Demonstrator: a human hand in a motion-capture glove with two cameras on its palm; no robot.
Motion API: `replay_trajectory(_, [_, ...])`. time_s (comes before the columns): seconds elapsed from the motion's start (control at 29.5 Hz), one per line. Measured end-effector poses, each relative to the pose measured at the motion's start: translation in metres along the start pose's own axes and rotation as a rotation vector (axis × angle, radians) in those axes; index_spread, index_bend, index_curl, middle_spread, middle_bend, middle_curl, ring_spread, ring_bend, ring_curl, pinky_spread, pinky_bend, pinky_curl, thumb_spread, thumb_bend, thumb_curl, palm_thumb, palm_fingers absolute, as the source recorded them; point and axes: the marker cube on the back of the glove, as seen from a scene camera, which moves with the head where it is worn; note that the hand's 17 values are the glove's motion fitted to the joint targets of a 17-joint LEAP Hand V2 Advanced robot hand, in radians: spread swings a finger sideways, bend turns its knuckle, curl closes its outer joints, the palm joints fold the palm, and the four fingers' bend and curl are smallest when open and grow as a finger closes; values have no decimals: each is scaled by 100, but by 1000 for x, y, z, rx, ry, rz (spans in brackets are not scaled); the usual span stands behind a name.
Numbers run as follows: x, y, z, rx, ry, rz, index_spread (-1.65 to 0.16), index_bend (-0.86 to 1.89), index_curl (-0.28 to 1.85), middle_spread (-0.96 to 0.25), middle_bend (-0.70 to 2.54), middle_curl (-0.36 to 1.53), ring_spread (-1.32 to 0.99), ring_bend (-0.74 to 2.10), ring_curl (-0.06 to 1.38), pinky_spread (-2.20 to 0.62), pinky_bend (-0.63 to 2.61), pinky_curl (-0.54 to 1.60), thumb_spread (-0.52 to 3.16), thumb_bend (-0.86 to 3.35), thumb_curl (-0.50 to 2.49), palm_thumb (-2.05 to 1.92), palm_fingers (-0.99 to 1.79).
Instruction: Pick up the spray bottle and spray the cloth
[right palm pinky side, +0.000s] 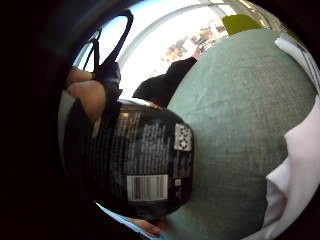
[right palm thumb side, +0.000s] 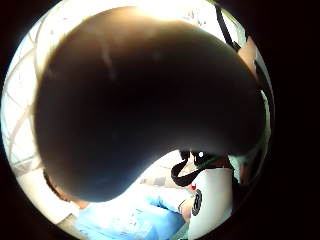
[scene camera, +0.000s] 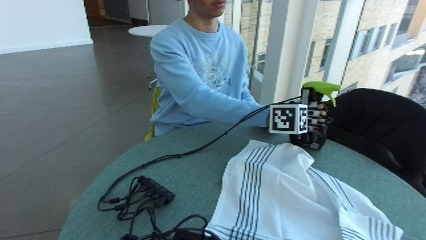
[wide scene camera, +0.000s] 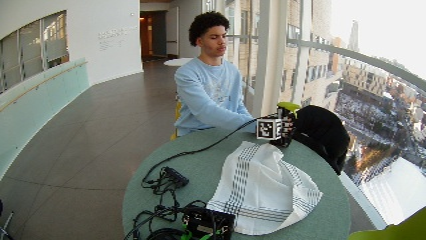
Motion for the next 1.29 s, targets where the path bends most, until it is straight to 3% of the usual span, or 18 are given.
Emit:
replay_trajectory(0.31, [-17, 37, -48, -77, 156, 25, -27, 5, 44, -9, 35, 46, -10, 43, 39, 10, 23, 27, 101, -3, 44, 77, 89])
replay_trajectory(0.68, [-22, 146, -151, -177, 518, 103, -30, 13, 37, -8, 28, 44, -7, 34, 36, 14, 25, 30, 103, -3, 40, 75, 79])
replay_trajectory(0.98, [-12, 247, -211, -129, 772, 194, -30, 15, 36, -8, 24, 43, -3, 25, 33, 17, 23, 31, 106, -3, 36, 70, 74])
replay_trajectory(1.29, [-13, 289, -227, -118, 886, 229, -30, 16, 36, -8, 22, 42, -2, 19, 32, 18, 20, 32, 108, -2, 34, 68, 74])
